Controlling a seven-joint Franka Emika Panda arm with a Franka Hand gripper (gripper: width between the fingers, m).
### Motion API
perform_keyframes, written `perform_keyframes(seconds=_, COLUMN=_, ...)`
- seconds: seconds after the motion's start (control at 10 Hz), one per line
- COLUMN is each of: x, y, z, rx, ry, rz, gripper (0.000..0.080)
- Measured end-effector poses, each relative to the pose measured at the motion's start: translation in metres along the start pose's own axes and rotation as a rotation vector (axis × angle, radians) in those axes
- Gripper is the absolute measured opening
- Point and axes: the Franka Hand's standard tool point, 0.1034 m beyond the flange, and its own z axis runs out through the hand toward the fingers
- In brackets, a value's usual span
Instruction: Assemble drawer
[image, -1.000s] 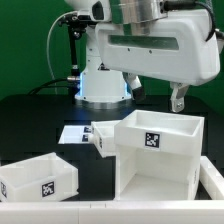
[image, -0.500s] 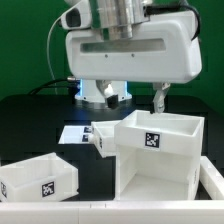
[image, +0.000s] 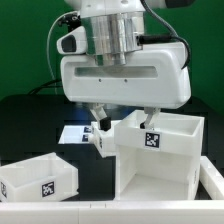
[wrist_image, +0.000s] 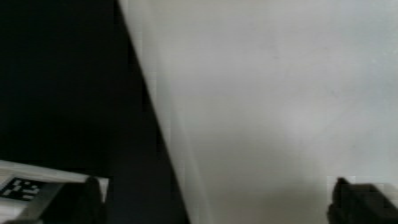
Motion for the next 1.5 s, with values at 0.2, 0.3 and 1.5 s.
perform_keyframes(seconds=0.2, x=0.0, y=0.0, z=0.001, rx=-0.001, ry=-0.001, rz=0.0, gripper=0.0276)
perform_keyframes(seconds=0.3, x=0.0, y=0.0, z=0.001, rx=-0.001, ry=-0.001, rz=0.0, gripper=0.013)
perform_keyframes(seconds=1.5, x=-0.059, y=-0.017, z=0.006, rx=-0.013, ry=-0.104, rz=1.0, gripper=0.0053)
